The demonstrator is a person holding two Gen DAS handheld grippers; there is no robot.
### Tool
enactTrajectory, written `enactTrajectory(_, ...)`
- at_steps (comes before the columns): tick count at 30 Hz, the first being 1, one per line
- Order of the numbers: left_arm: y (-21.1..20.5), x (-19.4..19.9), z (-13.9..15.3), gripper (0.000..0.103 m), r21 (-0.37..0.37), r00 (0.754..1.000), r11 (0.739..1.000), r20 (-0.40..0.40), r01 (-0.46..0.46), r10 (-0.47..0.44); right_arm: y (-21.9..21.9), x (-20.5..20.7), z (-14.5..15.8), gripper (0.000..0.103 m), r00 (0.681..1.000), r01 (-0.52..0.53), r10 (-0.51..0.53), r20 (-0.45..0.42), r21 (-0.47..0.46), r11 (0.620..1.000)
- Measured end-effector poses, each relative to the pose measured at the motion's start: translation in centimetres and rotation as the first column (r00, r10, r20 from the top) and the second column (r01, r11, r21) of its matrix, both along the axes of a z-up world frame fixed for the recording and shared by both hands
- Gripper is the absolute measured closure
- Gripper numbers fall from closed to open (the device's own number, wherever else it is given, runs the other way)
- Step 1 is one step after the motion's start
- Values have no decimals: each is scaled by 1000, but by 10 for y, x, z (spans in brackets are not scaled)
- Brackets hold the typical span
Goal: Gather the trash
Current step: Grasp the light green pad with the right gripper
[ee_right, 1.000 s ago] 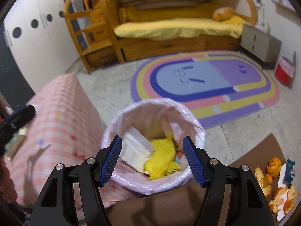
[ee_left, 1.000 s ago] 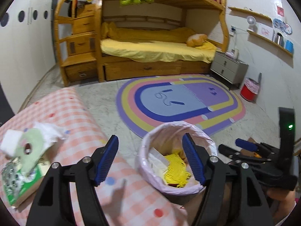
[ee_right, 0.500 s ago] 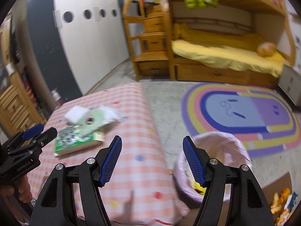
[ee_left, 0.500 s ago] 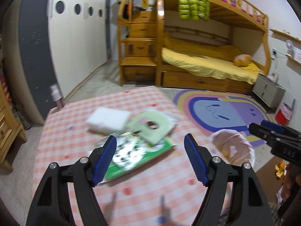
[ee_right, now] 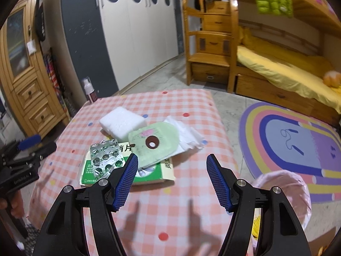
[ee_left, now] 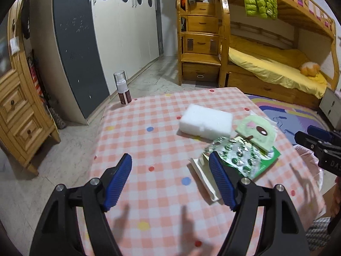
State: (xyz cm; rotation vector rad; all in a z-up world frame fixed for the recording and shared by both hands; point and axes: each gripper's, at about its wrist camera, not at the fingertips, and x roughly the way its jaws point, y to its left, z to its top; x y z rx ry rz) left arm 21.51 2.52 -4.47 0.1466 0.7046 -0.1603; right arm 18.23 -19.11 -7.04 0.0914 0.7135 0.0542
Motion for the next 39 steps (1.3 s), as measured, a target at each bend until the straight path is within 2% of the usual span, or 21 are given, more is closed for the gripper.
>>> enactTrajectory(2,1,8,-2,30,30,1000,1000,8,-8,8,1,7,-7,50,1000,-10,10,-21,4,1000)
enactTrajectory(3,3,13,-3,30,16,1000,1000,-5,-25,25,1,9,-10,52,999,-13,13,-35,10,1000)
enactTrajectory(6,6,19,-2,30,-70,998,997,-52,-43,40,2,16,-24,52,994,-30,33,-107,32,999)
enactTrajectory(9,0,18,0,30,-75,998,996,-49,-41,38,2,18,-29,51,991,-31,38,-128,50,998)
enactTrajectory(15,-11,17,-2,30,-50,998,998,-40,-50,48,-3,24,-31,39,991,-14,28,-128,110,994)
enactTrajectory(18,-11,21,-5,30,-52,997,996,-51,-69,66,-3,34,-32,27,991,-6,24,-132,140,990)
enactTrajectory(25,-16,34,-9,30,-53,993,994,-72,-93,89,-2,54,-35,27,990,13,7,-144,140,990)
enactTrajectory(28,-24,42,-12,30,-41,993,996,-82,-84,80,0,65,-41,32,985,1,23,-173,140,990)
enactTrajectory(34,-35,48,-15,30,-53,992,996,-110,-73,67,5,80,-49,33,975,-49,85,-206,174,983)
enactTrajectory(36,-35,46,-14,30,-58,992,996,-110,-70,64,5,81,-47,38,976,-56,94,-197,188,980)
enactTrajectory(37,-37,46,-14,30,-53,992,996,-109,-69,63,4,80,-45,44,978,-57,95,-187,200,978)
enactTrajectory(39,-37,43,-14,30,-46,993,997,-103,-68,63,3,78,-40,64,984,-51,87,-158,215,975)
